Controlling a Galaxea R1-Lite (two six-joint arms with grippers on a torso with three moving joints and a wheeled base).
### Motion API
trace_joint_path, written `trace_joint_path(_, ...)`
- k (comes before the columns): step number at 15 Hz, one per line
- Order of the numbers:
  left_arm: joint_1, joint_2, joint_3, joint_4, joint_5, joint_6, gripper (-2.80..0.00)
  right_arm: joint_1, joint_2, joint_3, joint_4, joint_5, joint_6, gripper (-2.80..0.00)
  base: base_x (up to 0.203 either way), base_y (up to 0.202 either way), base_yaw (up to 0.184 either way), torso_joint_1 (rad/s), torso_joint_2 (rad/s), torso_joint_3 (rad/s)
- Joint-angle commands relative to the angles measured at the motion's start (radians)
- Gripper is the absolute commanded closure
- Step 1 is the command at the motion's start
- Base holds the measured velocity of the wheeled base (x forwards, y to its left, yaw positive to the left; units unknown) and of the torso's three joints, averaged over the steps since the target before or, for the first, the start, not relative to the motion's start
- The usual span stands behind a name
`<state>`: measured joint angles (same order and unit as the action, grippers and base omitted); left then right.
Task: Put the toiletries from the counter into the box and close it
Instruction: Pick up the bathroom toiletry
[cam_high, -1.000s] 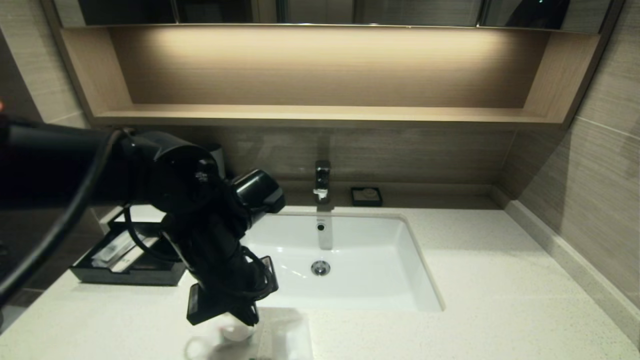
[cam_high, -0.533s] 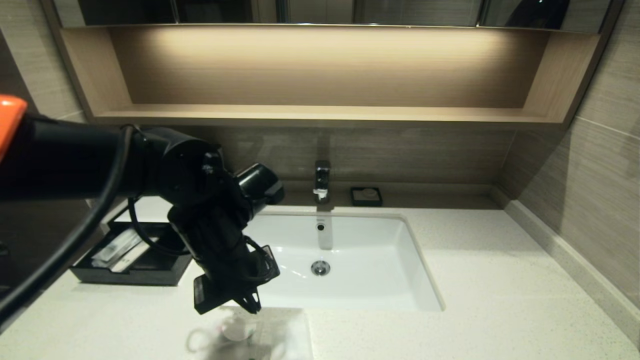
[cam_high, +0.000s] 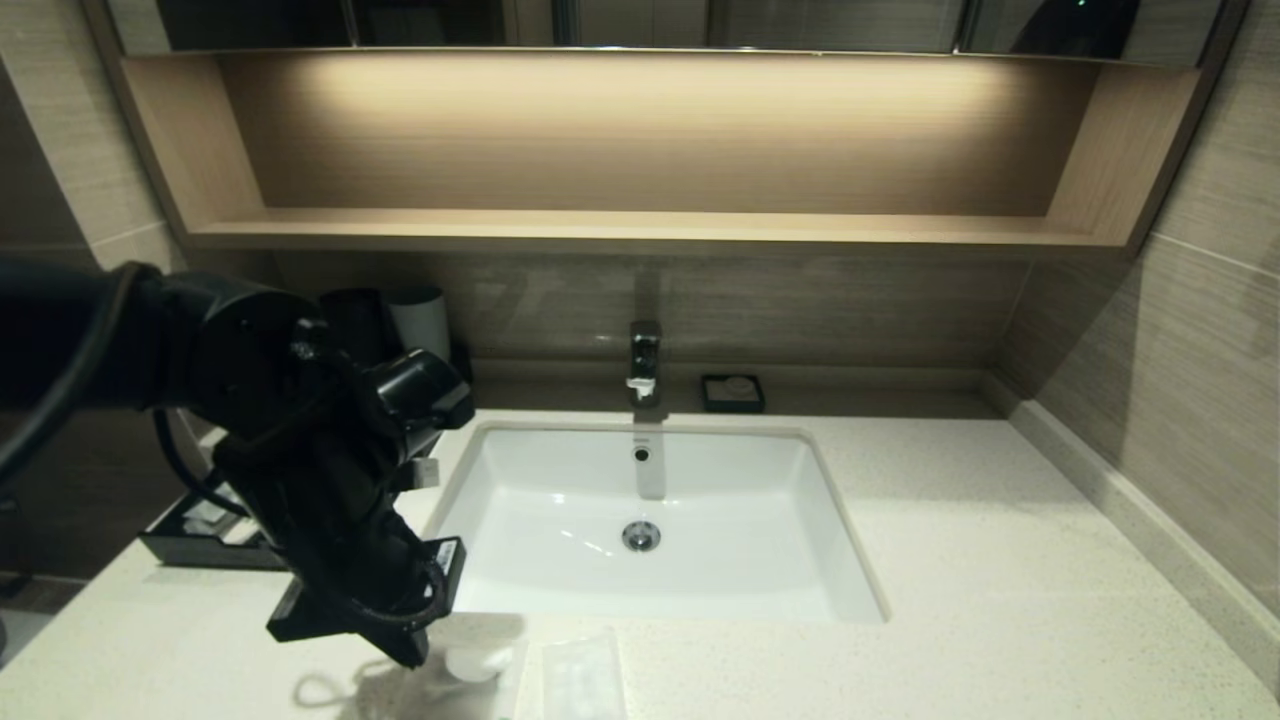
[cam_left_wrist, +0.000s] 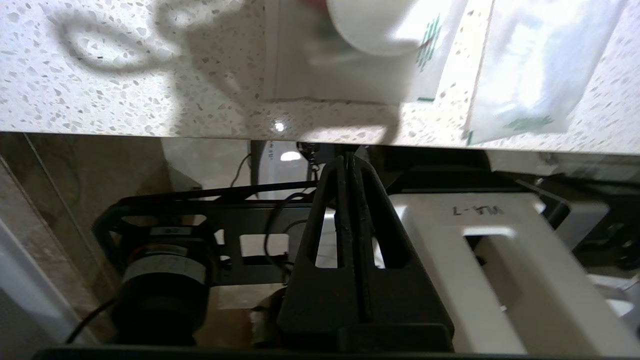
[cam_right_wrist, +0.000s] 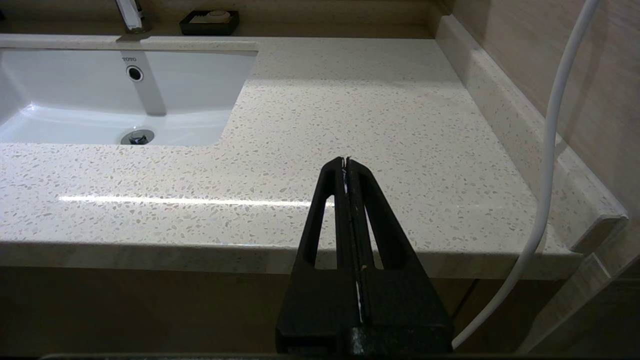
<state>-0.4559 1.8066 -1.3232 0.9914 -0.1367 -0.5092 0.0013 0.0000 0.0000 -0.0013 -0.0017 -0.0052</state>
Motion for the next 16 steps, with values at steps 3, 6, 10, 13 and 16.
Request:
trace_joint_path(3,0.009,-0.045,0.109,-0.079,-0.001,0.162,0.0,0.0,0.0,0.002,0.0,0.0,0.0,0.0,0.0,0.0,0.0,0.0,0.0,0.0)
trace_joint_path(6,0.009,-0.043,0.127,-0.098,-0.001,0.265,0.0,0.0,0.0,0.002,0.0,0.0,-0.001,0.0,0.0,0.0,0.0,0.0,0.0,0.0)
trace_joint_path(10,0.009,-0.03,0.125,-0.108,-0.003,0.364,0.0,0.0,0.0,0.002,0.0,0.0,-0.001,0.0,0.0,0.0,0.0,0.0,0.0,0.0)
trace_joint_path(13,0.009,-0.025,0.142,-0.109,-0.004,0.458,0.0,0.0,0.0,0.002,0.0,0.0,-0.001,0.0,0.0,0.0,0.0,0.0,0.0,0.0)
trace_joint_path(16,0.021,-0.018,0.143,-0.108,-0.005,0.537,0.0,0.0,0.0,0.002,0.0,0.0,0.001,0.0,0.0,0.0,0.0,0.0,0.0,0.0)
